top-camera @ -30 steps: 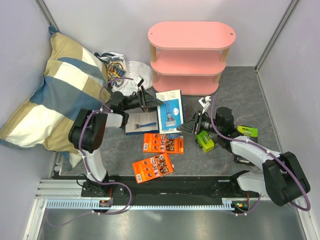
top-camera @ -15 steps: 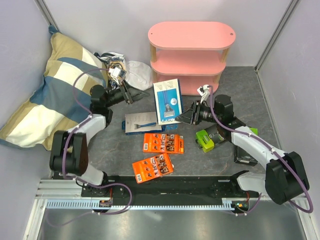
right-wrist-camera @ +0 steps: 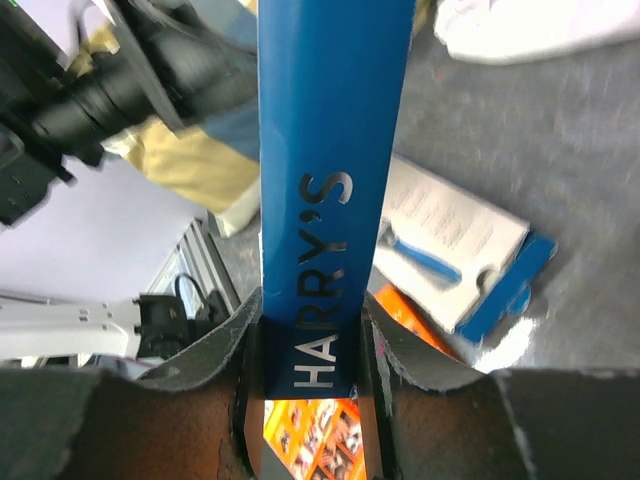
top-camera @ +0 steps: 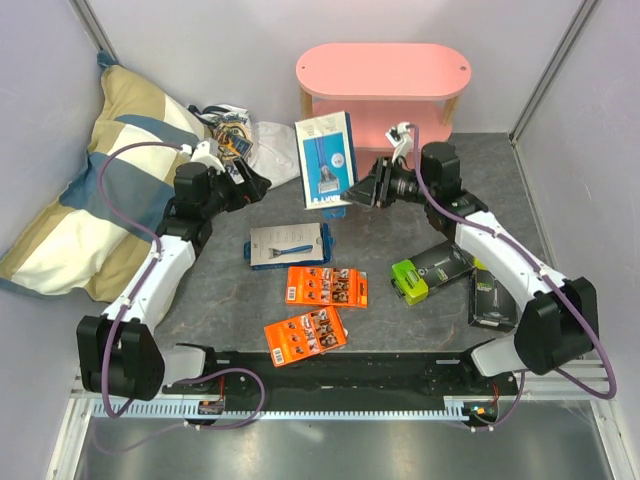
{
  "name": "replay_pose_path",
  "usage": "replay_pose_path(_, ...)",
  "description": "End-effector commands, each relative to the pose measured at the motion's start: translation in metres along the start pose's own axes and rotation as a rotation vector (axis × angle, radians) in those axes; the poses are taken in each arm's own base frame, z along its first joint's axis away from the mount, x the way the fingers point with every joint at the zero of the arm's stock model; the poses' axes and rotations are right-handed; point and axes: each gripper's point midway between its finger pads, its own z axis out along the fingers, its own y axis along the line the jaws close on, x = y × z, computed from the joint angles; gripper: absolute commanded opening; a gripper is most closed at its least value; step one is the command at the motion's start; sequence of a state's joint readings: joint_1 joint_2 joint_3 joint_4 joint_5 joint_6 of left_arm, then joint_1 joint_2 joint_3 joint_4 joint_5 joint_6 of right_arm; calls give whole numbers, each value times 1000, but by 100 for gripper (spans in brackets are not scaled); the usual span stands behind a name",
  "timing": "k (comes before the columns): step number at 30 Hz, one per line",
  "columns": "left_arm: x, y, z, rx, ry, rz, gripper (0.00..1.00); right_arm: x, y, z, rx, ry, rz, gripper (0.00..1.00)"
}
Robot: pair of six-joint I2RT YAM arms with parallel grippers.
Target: Place and organize the shaving razors onto the shelf
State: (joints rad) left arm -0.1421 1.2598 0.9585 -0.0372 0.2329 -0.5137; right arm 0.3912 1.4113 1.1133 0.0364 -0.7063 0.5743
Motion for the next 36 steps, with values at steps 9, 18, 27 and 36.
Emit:
replay_pose_path(9, -6, -53, 9, 111, 11, 262, 99, -156, 48, 2, -80, -180, -155, 17)
replay_pose_path(18, -8, -136, 22, 276, 31, 487, 100, -234, 34, 13, -149, -238, -73, 18)
replay_pose_path(27, 0, -159, 30, 326, 55, 517, 100, -261, -15, 23, -178, -244, 94, 21)
replay_pose_path(36, 1, -159, 34, 323, 61, 514, 100, -246, -43, 31, -175, -188, 186, 31)
